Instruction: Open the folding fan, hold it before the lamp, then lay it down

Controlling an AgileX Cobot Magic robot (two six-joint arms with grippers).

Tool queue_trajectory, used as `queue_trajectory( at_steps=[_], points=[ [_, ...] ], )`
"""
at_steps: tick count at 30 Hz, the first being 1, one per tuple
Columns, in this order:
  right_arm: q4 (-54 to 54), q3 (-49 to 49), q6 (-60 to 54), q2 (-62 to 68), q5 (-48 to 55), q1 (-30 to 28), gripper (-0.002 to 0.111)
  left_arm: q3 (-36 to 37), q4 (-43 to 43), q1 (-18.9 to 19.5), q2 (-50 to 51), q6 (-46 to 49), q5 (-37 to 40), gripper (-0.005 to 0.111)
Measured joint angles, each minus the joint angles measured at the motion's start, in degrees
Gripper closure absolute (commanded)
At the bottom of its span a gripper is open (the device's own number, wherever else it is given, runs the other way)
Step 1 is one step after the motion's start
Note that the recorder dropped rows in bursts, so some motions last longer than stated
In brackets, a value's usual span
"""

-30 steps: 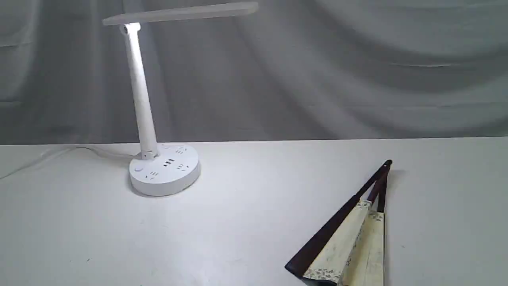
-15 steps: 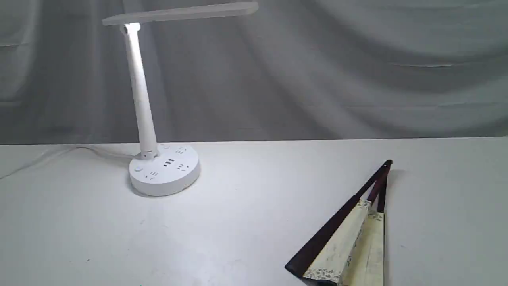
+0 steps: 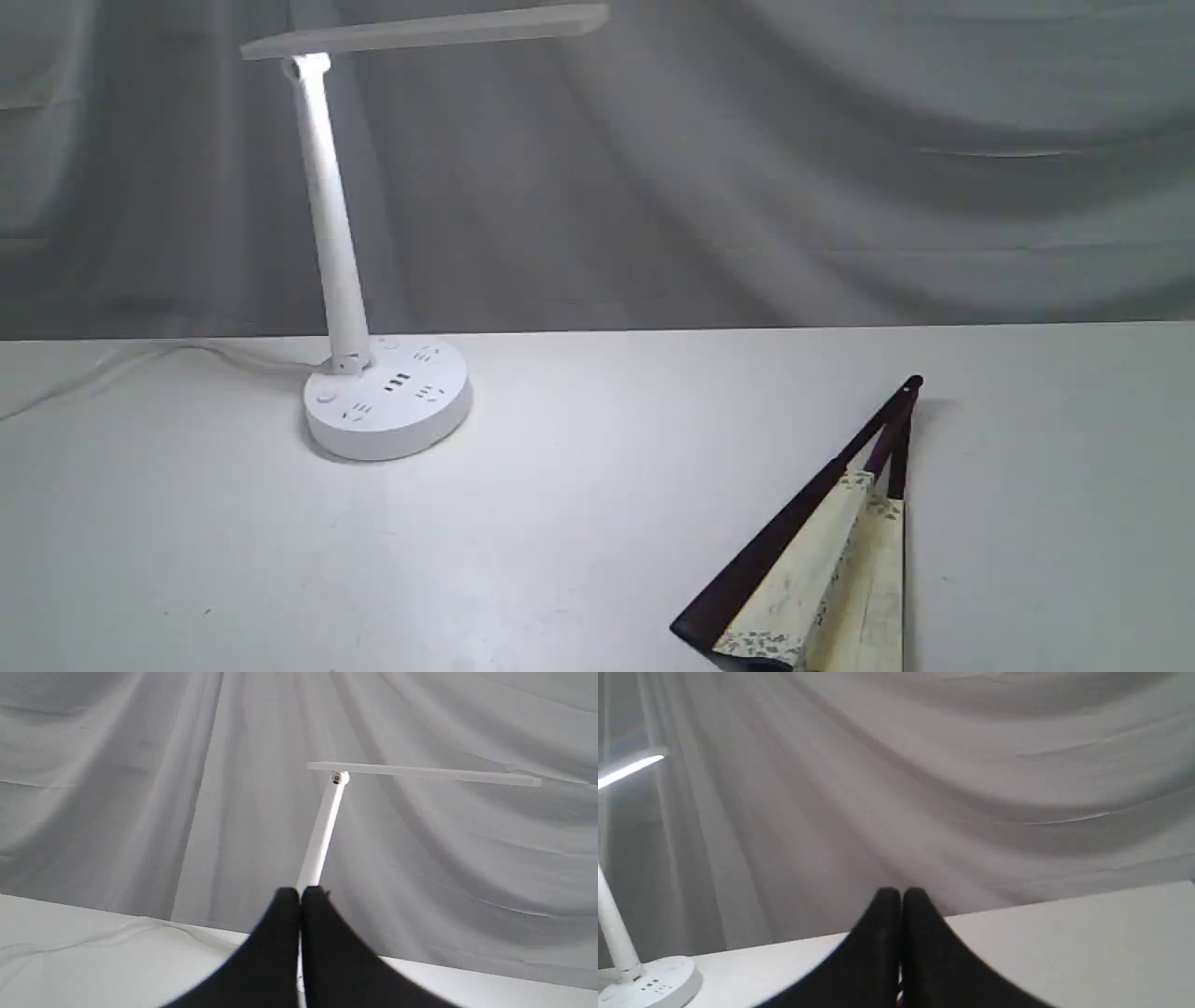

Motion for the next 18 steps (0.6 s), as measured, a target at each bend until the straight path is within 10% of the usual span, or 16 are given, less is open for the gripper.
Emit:
queue_trajectory(
  at_steps=[18],
  points=[
    [0.13,-27.11,-5.81,16.06,26.84,0.00,0.108,-20.84,0.11,0.00,13.08,1.05,19.83,0.107]
  ],
)
